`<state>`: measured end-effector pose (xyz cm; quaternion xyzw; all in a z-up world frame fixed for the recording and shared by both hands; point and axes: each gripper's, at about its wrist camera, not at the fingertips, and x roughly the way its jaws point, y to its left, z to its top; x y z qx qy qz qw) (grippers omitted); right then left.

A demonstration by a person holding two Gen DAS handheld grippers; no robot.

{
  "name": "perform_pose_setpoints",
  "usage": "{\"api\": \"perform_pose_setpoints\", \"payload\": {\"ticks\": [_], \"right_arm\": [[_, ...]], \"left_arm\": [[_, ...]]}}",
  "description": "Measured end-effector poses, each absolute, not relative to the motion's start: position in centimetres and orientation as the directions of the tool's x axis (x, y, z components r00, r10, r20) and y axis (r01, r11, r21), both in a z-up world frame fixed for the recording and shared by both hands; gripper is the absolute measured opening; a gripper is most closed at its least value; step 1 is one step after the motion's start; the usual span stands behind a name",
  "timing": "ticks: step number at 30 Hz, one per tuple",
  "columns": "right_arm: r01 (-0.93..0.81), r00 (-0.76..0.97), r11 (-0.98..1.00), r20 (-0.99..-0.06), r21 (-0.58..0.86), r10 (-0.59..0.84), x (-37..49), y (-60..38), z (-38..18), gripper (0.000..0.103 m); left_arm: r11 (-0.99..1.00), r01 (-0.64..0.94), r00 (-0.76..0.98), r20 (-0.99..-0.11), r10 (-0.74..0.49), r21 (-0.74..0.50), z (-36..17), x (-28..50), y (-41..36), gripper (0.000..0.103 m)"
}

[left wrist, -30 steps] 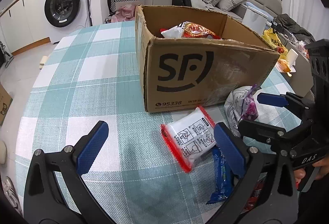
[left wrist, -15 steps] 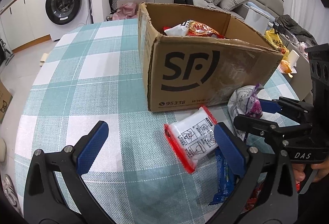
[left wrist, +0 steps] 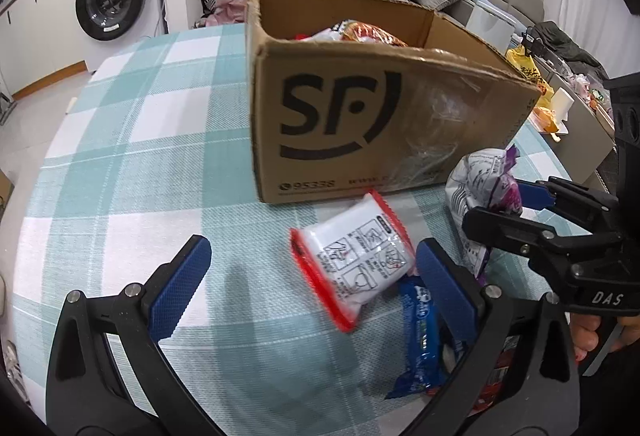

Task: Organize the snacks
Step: 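Grasp the purple candy bag with the right gripper while the left grasps the white-red pack, then lift both held bags and carry them toward the box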

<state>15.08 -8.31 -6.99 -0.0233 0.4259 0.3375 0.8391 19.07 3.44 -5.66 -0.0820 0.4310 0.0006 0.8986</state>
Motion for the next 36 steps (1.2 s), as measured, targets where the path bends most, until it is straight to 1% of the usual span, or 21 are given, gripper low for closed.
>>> {"api": "perform_pose_setpoints", "payload": {"ticks": [16,21,27,29,32,36], "right_arm": [[-0.582,0.418,0.777,-0.731,0.241,0.539,14.9,-8.4,-6.7,0.06],[-0.579,0.42,0.78,-0.733,0.239,0.536,14.8,-8.4,-6.7,0.061],[-0.58,0.419,0.779,-0.732,0.24,0.537,14.8,-8.5,-6.7,0.06],[-0.579,0.421,0.779,-0.731,0.24,0.537,14.8,-8.5,-6.7,0.06],[-0.579,0.422,0.779,-0.73,0.239,0.538,14.8,-8.6,-6.6,0.06],[-0.581,0.423,0.778,-0.728,0.238,0.539,14.8,-8.6,-6.4,0.06]], "left_arm": [[0.997,-0.071,0.57,-0.822,0.005,-0.043,-7.4,20.7,1.2,0.102],[0.996,-0.078,0.567,-0.824,0.012,-0.039,-7.6,20.9,1.4,0.1],[0.997,-0.058,0.571,-0.821,-0.008,-0.051,-7.7,21.0,1.7,0.078],[0.998,-0.046,0.578,-0.816,-0.011,-0.047,-7.6,20.5,1.9,0.065],[0.998,-0.023,0.586,-0.809,-0.031,-0.054,-7.4,20.3,1.7,0.054],[0.997,0.001,0.591,-0.804,-0.059,-0.073,-7.2,19.8,1.6,0.051]]}}
